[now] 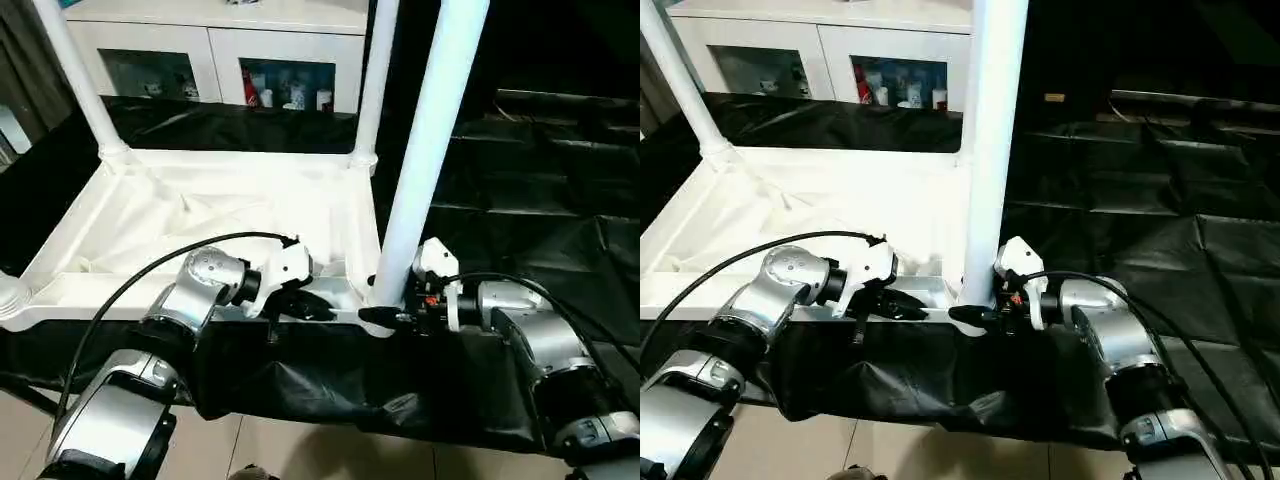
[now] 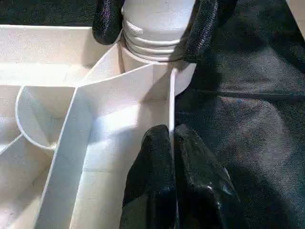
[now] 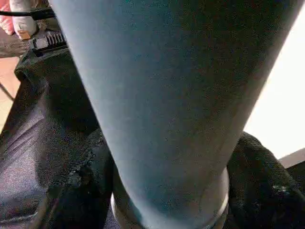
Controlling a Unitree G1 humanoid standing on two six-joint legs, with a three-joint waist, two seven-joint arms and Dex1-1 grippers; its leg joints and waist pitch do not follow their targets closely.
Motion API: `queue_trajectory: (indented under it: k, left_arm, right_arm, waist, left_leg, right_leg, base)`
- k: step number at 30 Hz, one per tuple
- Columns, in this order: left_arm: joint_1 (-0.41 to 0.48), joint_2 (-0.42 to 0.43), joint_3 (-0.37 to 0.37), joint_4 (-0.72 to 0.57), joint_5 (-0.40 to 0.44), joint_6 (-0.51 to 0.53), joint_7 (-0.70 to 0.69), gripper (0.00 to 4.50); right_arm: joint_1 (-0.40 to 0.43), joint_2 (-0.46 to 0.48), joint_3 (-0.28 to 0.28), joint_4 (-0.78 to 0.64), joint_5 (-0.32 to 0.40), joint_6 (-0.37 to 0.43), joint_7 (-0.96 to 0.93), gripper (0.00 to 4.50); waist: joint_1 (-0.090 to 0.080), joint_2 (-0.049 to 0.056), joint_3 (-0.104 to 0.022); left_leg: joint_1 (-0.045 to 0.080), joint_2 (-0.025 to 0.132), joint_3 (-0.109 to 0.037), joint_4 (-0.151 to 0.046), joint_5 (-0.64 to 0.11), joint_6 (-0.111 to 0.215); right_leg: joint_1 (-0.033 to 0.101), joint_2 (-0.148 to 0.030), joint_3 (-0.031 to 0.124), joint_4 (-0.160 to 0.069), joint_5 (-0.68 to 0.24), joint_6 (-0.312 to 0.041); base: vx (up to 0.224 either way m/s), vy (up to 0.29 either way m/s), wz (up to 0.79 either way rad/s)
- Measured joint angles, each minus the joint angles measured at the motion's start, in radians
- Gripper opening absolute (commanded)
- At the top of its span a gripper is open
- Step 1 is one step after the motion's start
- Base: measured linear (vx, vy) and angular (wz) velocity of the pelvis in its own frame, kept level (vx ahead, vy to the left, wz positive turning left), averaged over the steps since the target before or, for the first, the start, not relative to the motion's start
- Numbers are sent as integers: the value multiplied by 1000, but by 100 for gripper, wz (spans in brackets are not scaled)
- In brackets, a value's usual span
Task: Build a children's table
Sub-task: Rotate leg to tighten
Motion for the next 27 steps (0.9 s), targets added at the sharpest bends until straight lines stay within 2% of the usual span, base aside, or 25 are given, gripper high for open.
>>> queue_trajectory:
  k: [5,7,10,12,15,18,19,20,23,25,27]
  left_arm:
    - [-5,-15,5,17,3,13,61,0]
    - [-20,-34,9,44,14,21,119,0]
    - [-69,-96,24,121,40,50,278,0]
    - [-114,-161,30,184,57,85,434,0]
    - [-127,-211,31,203,65,114,533,0]
    - [-127,-214,31,209,66,112,546,0]
    - [-127,-215,31,209,66,111,546,0]
    - [-127,-214,32,211,68,106,546,0]
    - [-127,-210,35,215,71,93,535,0]
    - [-127,-205,37,217,71,82,521,0]
    - [-125,-197,38,218,69,71,493,0]
  right_arm:
    - [12,46,-26,8,-6,10,-112,268]
    - [10,76,-55,36,-9,7,-189,267]
    - [-25,158,-124,112,-18,6,-425,267]
    - [-79,242,-185,187,-32,7,-655,267]
    - [-108,271,-205,224,-42,8,-790,267]
    - [-116,283,-202,242,-68,-17,-820,267]
    - [-116,284,-202,248,-73,-30,-819,323]
    - [-116,284,-202,255,-75,-44,-816,337]
    - [-112,283,-202,258,-84,-65,-780,346]
    - [-108,273,-201,257,-83,-74,-743,381]
    - [-98,253,-190,248,-78,-81,-682,381]
  waist:
    - [-6,1,-1]
    - [-8,0,-1]
    - [-18,0,-2]
    - [-30,0,-2]
    - [-30,2,-3]
    - [-31,3,-4]
    - [-31,3,-4]
    - [-31,4,-4]
    - [-31,4,-4]
    - [-30,4,-4]
    - [-29,4,-4]
  left_leg:
    - [2,0,0,1,0,0]
    - [4,0,0,1,0,0]
    - [6,-1,0,1,0,-1]
    - [9,-2,0,1,0,-1]
    - [12,-2,0,0,0,-1]
    - [16,-2,-1,-4,0,-1]
    - [16,-2,0,-5,0,-1]
    - [16,-3,0,-6,0,-1]
    - [16,-3,0,-9,0,-1]
    - [16,-3,0,-10,0,-1]
    - [17,-3,0,-11,0,-1]
  right_leg:
    - [2,0,1,0,0,0]
    - [3,0,1,1,-2,3]
    - [4,0,1,-1,-1,3]
    - [7,0,2,-1,-2,3]
    - [12,0,2,-5,-2,4]
    - [16,0,1,-10,-2,4]
    - [16,0,1,-11,-2,4]
    - [17,0,1,-12,-2,4]
    - [17,0,1,-15,-1,3]
    - [17,0,1,-15,1,4]
    - [17,0,1,-14,3,4]
  base:
    - [0,0,0]
    - [0,0,0]
    - [0,0,0]
    - [0,0,0]
    - [0,0,0]
    - [0,0,0]
    - [0,0,0]
    - [0,0,0]
    - [0,0,0]
    - [0,0,0]
    - [0,0,0]
